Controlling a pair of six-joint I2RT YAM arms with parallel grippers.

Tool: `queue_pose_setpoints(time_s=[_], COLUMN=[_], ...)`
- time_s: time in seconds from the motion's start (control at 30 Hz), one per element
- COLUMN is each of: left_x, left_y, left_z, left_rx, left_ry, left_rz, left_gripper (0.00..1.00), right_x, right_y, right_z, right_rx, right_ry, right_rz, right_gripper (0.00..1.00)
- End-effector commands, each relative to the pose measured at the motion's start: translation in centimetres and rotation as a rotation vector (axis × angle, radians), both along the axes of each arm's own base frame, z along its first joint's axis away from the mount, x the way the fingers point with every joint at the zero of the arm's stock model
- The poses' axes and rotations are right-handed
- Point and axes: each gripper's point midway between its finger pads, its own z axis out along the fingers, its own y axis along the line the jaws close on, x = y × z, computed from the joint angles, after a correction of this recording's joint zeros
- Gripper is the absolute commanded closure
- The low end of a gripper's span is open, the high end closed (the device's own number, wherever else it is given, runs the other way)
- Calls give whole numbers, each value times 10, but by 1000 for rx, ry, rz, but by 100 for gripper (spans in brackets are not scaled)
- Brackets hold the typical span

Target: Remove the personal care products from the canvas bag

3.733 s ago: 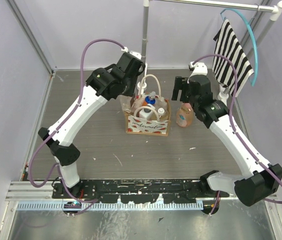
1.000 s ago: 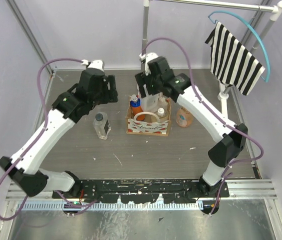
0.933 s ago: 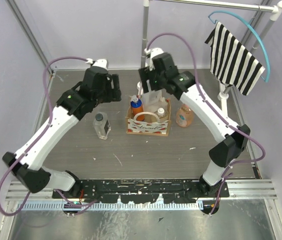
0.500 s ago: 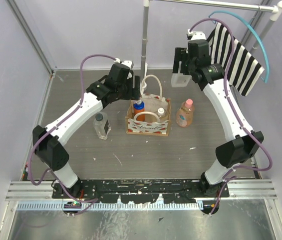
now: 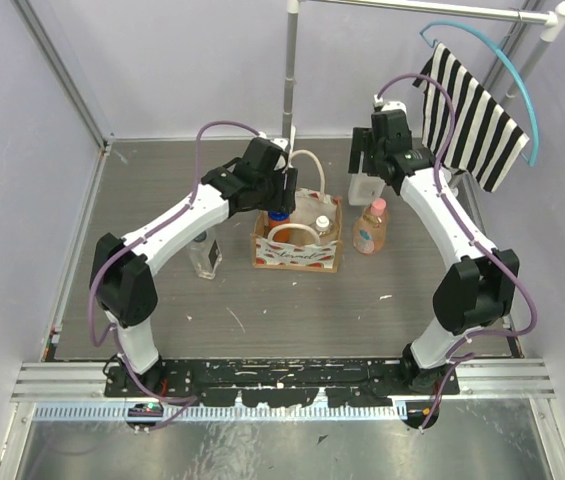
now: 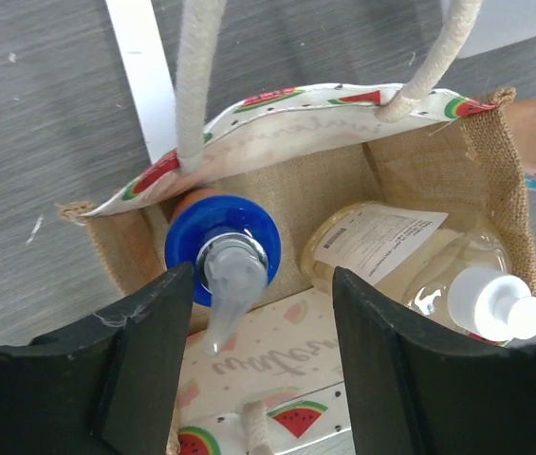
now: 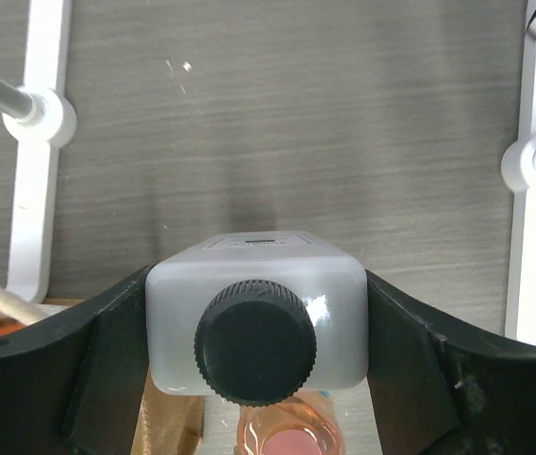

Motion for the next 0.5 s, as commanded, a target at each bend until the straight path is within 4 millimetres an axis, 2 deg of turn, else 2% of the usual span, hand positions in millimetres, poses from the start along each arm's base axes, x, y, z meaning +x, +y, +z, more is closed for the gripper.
queue_pose_setpoints(time_s=[0.0,0.23,0.47], left_x=[-1,-2,-4], left_y=[-15,-18,-16], left_z=[2,-24,-41], left_rx=[-43,32,122], left_ry=[30,53,76], left_rz=[-43,-47,-41], left_gripper=[35,36,34], right_x=[25,25,24], right_y=[2,5,9], right_z=[49,7,-10], right_rx=[81,87,98], right_ry=[-230,-155,-123], right_rz=[-30,-22,-9], right_gripper=[72,72,68])
